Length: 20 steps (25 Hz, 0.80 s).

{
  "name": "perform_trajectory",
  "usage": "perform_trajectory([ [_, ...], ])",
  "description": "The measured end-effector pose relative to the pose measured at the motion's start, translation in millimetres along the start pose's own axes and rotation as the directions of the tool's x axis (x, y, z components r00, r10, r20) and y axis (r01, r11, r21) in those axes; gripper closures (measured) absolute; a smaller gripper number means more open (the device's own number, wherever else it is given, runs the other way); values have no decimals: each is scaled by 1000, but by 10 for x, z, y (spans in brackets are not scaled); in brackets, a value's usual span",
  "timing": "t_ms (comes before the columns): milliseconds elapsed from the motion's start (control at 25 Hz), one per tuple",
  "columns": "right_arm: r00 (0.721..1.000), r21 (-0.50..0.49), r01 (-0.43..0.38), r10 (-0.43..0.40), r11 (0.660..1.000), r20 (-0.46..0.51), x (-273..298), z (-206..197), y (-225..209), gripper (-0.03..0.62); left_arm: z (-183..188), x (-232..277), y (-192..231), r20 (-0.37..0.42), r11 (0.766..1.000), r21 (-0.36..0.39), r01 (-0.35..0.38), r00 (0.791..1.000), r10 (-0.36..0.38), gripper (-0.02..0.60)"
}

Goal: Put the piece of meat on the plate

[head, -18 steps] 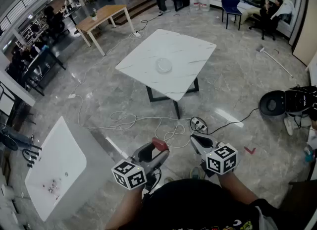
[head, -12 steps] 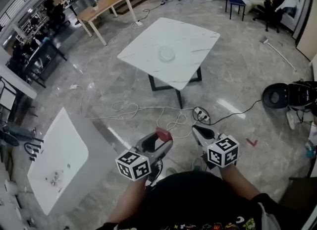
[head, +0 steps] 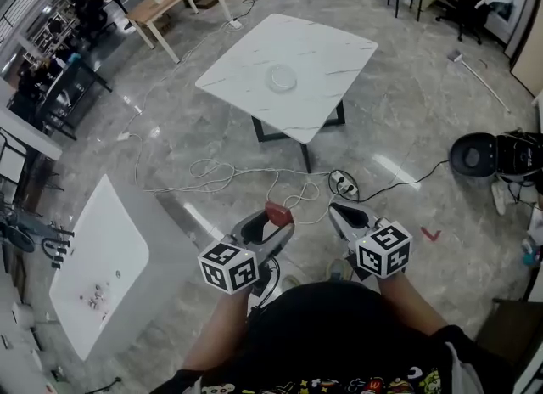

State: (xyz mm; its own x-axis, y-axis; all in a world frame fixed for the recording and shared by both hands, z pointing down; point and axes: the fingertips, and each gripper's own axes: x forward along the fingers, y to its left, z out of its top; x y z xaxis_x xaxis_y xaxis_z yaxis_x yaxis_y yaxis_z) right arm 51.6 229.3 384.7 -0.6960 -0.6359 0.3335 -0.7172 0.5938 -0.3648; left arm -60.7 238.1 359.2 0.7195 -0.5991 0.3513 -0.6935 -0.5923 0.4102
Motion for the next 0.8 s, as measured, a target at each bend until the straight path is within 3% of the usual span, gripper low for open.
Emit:
perform_trajectory([
  [440,993,6,-67,67,998,-100,9,-187,-611,574,10,485,131,-32,991,36,-131,991,132,198],
  [800,985,-18,-66,63,998,-159,444,-133,-687,574,-22,595,506,-35,992,-11,-127,991,127,198],
])
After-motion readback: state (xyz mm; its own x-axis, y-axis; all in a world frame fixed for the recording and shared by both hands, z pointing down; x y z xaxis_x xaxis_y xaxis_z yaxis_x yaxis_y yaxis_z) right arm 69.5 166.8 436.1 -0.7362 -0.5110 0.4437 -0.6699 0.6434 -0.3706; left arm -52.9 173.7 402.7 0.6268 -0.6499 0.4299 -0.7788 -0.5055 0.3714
